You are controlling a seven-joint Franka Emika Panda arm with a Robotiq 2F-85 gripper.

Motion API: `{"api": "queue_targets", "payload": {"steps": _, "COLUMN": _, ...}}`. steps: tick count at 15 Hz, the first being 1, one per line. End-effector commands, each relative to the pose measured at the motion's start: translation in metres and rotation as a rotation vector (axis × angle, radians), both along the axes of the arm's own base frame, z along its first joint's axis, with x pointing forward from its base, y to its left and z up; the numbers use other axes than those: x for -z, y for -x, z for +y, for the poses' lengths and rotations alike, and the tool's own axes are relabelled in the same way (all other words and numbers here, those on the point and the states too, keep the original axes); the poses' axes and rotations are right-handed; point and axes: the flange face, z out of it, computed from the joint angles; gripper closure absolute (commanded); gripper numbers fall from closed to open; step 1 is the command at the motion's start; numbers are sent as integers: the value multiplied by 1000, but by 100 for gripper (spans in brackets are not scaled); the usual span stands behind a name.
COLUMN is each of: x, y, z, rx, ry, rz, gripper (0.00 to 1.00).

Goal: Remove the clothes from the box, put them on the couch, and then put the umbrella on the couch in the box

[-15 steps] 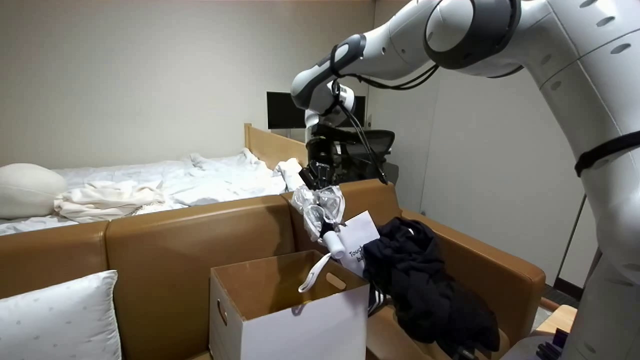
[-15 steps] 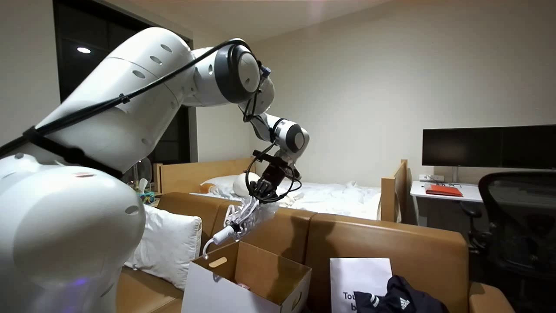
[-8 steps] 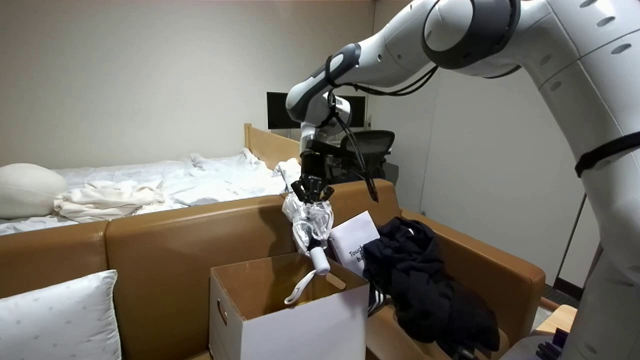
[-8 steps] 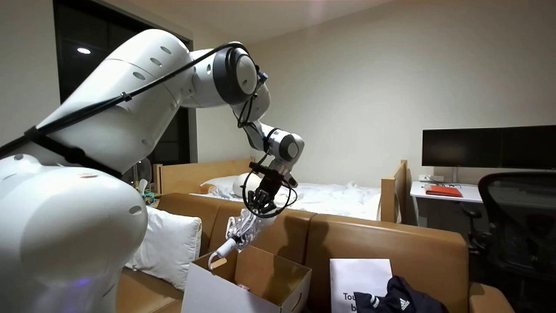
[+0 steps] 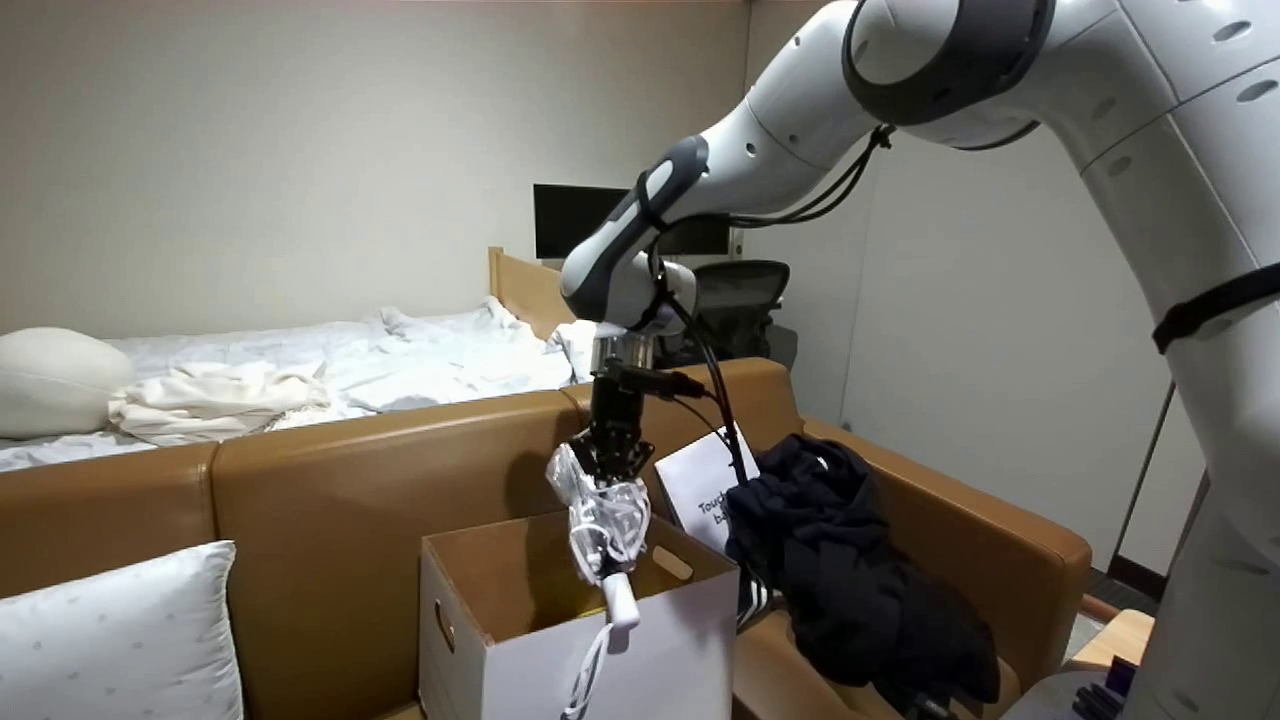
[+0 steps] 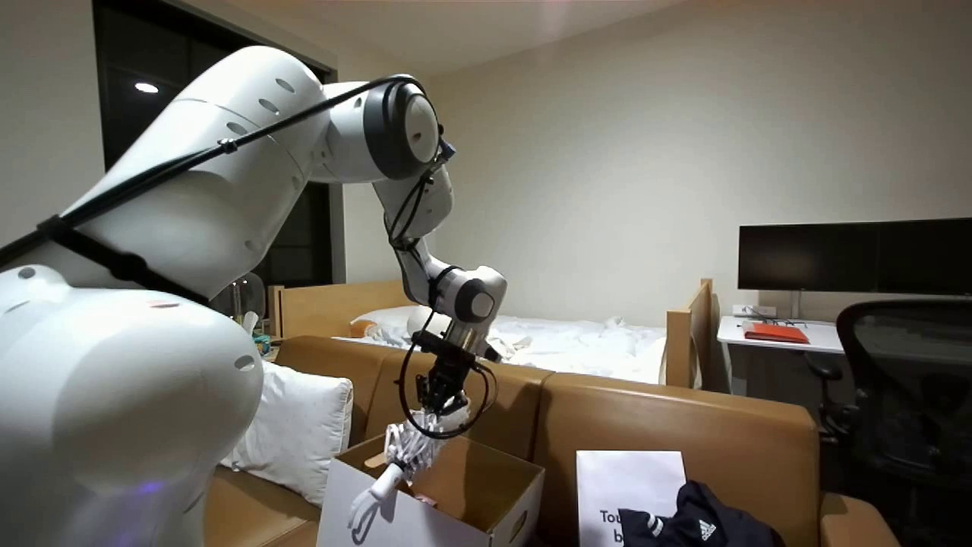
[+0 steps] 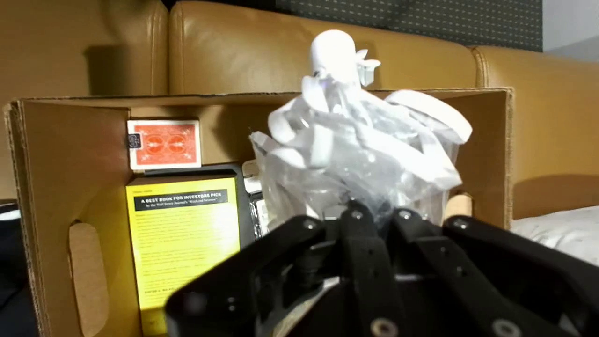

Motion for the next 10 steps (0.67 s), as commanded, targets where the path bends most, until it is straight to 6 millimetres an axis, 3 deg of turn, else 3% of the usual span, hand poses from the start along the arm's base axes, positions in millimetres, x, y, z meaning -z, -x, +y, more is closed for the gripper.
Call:
{"api": "queue_targets", "payload": {"steps": 1, "x": 27, "y": 30, "z": -21, "rx": 5, "ry": 56, "rz": 21, "gripper": 99}}
{"api": "queue_targets", "payload": {"steps": 4, "x": 66, "y": 45, "z": -34, "rx": 53, "ry": 118, "rz": 134, "gripper": 99}}
{"api": "queue_targets", "payload": {"steps": 6, "x": 77, "y": 27, "z": -42, "rx": 131, "ry": 135, "rz": 154, "gripper": 99}}
{"api": "queue_targets", "payload": {"steps": 8, "x": 56, "y": -7, "z": -41, "rx": 218, "ry": 125, "rz": 151, "gripper": 99}}
{"api": "queue_targets", "payload": {"steps": 10, "x": 21, "y": -37, "z": -36, "rx": 272, "ry": 110, "rz": 212, "gripper": 99}}
